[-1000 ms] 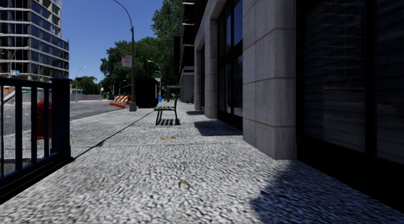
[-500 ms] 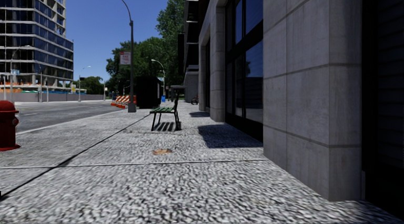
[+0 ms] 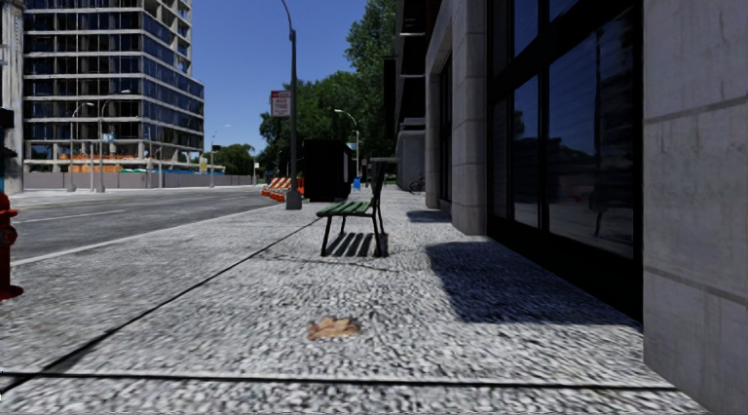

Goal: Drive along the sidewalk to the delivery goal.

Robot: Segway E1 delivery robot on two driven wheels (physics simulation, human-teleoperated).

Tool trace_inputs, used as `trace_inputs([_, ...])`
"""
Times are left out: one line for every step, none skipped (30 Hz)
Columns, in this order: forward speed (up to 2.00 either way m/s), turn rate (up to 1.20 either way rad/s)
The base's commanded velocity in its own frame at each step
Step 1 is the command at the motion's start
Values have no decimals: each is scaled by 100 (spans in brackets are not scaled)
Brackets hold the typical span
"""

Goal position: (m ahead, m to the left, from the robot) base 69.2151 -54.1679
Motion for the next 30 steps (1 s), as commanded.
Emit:
trace_inputs([200, 120])
trace_inputs([200, 120])
trace_inputs([200, 120])
trace_inputs([200, 120])
trace_inputs([200, 120])
trace_inputs([200, 120])
trace_inputs([200, 120])
trace_inputs([200, 120])
trace_inputs([200, 120])
trace_inputs([200, 120])
trace_inputs([200, 112])
trace_inputs([200, 64])
trace_inputs([200, 14])
trace_inputs([200, 2])
trace_inputs([200, 0])
trace_inputs([200, 0])
trace_inputs([200, 0])
trace_inputs([200, 0])
trace_inputs([200, 0])
trace_inputs([200, 0])
trace_inputs([200, 0])
trace_inputs([200, 0])
trace_inputs([200, -34])
trace_inputs([200, -118])
trace_inputs([200, -118])
trace_inputs([200, -120])
trace_inputs([200, -120])
trace_inputs([200, -120])
trace_inputs([200, -120])
trace_inputs([200, -120])
